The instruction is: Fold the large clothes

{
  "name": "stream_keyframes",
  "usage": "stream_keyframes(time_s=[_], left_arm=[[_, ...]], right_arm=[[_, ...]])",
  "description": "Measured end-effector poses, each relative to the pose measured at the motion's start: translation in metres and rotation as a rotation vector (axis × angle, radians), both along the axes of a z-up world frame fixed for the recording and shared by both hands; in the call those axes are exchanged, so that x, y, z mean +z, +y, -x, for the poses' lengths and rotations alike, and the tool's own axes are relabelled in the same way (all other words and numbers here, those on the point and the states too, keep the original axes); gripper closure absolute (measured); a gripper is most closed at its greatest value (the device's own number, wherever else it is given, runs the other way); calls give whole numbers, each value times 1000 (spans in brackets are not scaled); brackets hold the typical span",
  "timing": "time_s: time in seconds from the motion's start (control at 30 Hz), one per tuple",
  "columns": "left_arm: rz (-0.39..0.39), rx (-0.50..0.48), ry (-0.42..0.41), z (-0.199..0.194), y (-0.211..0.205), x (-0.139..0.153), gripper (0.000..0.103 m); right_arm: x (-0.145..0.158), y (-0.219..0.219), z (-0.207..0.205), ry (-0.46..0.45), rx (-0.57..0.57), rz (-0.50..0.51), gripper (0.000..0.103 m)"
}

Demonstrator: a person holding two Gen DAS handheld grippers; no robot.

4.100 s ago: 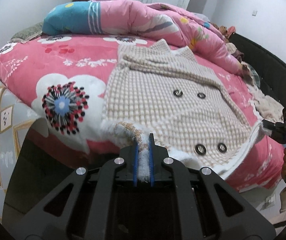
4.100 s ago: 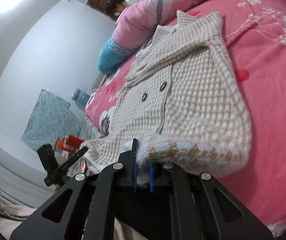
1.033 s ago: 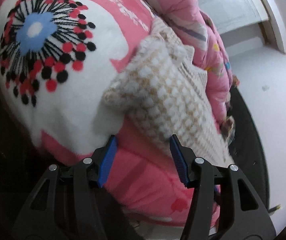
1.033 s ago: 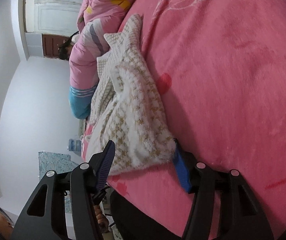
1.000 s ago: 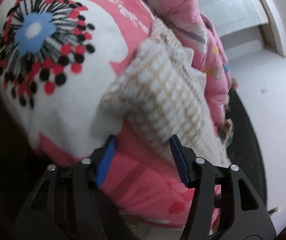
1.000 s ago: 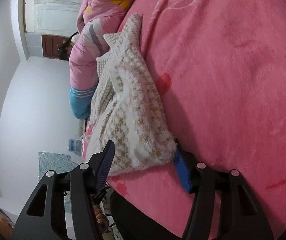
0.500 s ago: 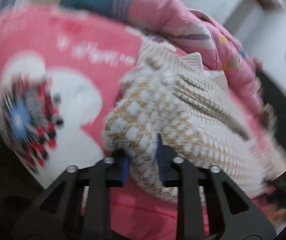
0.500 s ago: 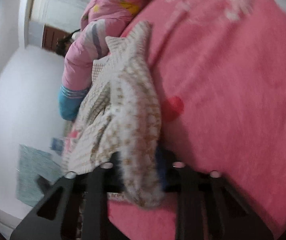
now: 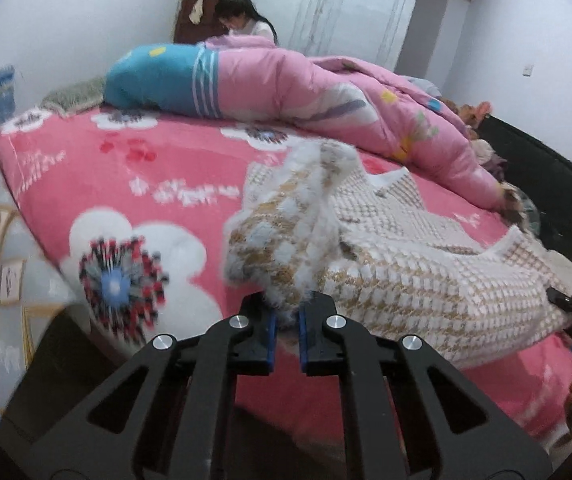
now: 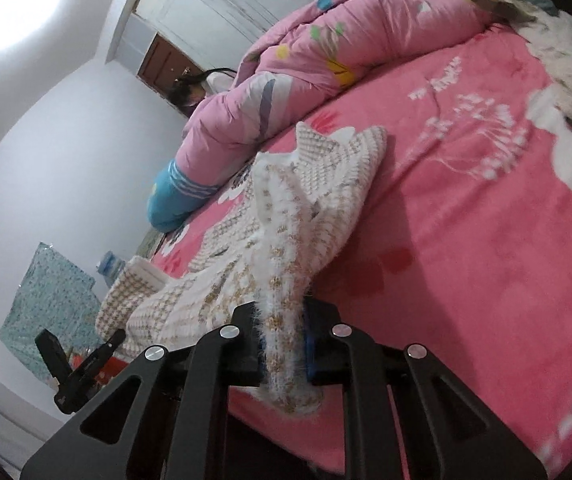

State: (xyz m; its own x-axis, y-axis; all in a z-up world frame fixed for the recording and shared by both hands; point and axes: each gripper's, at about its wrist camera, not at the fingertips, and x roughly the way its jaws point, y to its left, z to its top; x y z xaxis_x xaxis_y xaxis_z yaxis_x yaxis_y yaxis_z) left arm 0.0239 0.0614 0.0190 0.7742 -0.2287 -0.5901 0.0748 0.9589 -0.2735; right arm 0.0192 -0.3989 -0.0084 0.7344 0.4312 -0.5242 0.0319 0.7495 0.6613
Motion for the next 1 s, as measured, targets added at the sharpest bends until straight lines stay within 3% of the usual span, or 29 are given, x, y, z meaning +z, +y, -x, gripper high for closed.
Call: stream_keyframes(time_s=[0.1, 0.17, 0.23, 0.27, 0.37, 0.43, 0.5, 0.57, 0.67, 0.8, 1.0], left_arm=[[77, -26, 86, 15, 5, -23, 95], [109, -37, 176, 8, 8, -51, 92], [171, -40, 283, -3, 20, -81, 85], [200, -38, 307, -4, 27, -89, 83], [289, -73, 303, -2, 46, -92, 77], [279, -93, 268, -1, 50, -84, 74], [257, -108, 243, -4, 48, -77, 74], [260, -116, 230, -8, 46, -71, 74], [303, -125, 225, -11, 49, -68, 74], [377, -82, 268, 1, 72, -81, 68], [283, 84, 241, 22, 110, -77, 65]], right_arm=[[-16, -14, 22, 50, -13, -28, 89], [-41, -23, 25, 131, -8, -57, 85], [-68, -34, 24, 241, -27, -63, 77], [-81, -44, 26, 301, -63, -62, 67], [-83, -74, 42, 280, -124, -187, 63], [-62, -88, 52, 252, -206, -84, 53], [-43, -95, 54, 210, -243, -35, 52], [-27, -87, 47, 179, -213, -6, 52], [-10, -47, 18, 174, -110, 121, 49], [-12, 12, -23, 190, 72, 239, 48], [-31, 50, -58, 236, 200, 236, 48]])
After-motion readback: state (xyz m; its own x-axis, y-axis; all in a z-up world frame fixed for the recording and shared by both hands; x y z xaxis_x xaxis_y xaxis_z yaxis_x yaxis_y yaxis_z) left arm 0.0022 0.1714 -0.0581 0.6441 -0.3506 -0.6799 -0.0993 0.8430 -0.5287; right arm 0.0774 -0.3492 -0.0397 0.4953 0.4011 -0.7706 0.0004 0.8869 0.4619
